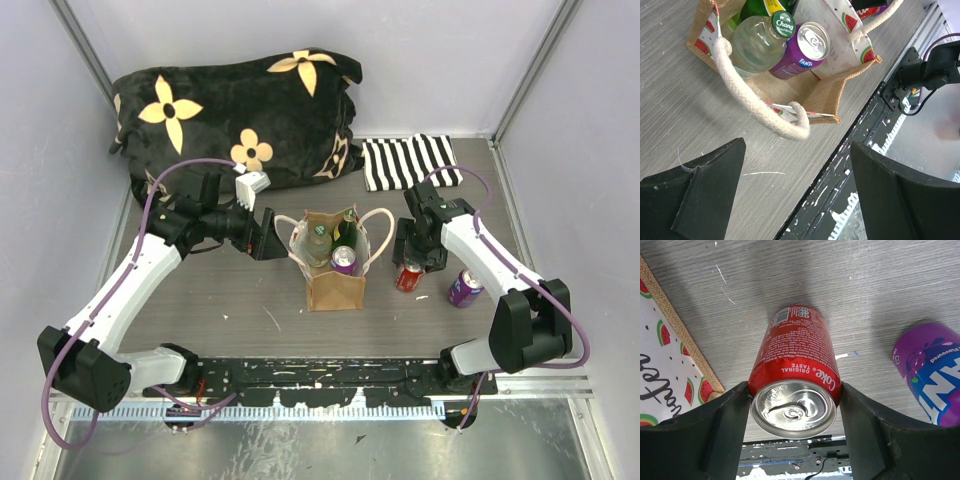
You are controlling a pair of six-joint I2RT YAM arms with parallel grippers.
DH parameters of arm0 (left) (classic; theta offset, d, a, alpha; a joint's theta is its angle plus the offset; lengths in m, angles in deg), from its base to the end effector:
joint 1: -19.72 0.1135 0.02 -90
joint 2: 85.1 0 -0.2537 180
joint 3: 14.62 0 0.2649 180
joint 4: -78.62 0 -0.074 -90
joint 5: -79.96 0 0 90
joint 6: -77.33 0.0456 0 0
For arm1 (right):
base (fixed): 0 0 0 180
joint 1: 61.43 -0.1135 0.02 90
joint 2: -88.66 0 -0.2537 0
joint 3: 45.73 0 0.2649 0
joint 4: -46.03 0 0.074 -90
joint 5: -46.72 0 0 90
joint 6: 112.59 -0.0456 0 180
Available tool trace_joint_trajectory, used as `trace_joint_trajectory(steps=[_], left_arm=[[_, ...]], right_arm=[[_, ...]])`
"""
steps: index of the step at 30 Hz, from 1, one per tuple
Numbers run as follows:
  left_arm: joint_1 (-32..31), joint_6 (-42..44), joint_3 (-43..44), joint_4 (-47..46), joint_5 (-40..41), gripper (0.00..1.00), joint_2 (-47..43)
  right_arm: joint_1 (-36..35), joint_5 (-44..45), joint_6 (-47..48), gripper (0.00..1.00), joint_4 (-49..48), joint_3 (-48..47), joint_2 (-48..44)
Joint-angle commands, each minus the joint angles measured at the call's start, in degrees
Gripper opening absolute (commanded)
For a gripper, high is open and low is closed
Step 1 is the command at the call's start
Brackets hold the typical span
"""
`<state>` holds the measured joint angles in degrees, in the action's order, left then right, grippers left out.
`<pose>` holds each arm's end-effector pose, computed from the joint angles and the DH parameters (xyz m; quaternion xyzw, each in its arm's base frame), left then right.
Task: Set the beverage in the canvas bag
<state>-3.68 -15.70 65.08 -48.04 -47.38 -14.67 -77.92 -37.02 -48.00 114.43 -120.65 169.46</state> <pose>0.2420 -0.1349 0.3185 0.2772 0.8365 -0.3714 0.2925 0.2654 0.0734 0.2219 0.0844 0.9856 -0.0017 0.1469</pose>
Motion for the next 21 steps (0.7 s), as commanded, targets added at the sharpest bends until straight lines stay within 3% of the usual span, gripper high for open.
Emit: trace_joint_trajectory(steps=[1, 4, 8, 14, 21], left_arm=[[-0.1, 0.7, 0.5, -0.1, 0.2, 0.93, 0.1], [-0.1, 0.9, 0.4, 0.0, 0.3, 0.93, 0.1], [-0.1, 1.1, 0.2, 0.1, 0.4, 0.93, -0.2], [-0.1, 1.1, 0.1, 0.0, 0.7, 0.93, -0.5], [-0.1, 1.1, 0.0, 0.0, 0.8, 0.93, -0.9]], right_arm=[[0.1, 0.8, 0.8, 0.32, 0.6, -2.6, 0.6], [0.1, 1.5, 0.7, 0.13, 1.8, -5.5, 0.6], [0.1, 3.8, 1.1, 0.02, 3.9, -12.0, 0.8], [1.1, 7.9, 3.1, 0.01, 7.0, -24.4, 2.5], [1.8, 6.8, 5.8, 0.01, 6.4, -42.0, 8.2]])
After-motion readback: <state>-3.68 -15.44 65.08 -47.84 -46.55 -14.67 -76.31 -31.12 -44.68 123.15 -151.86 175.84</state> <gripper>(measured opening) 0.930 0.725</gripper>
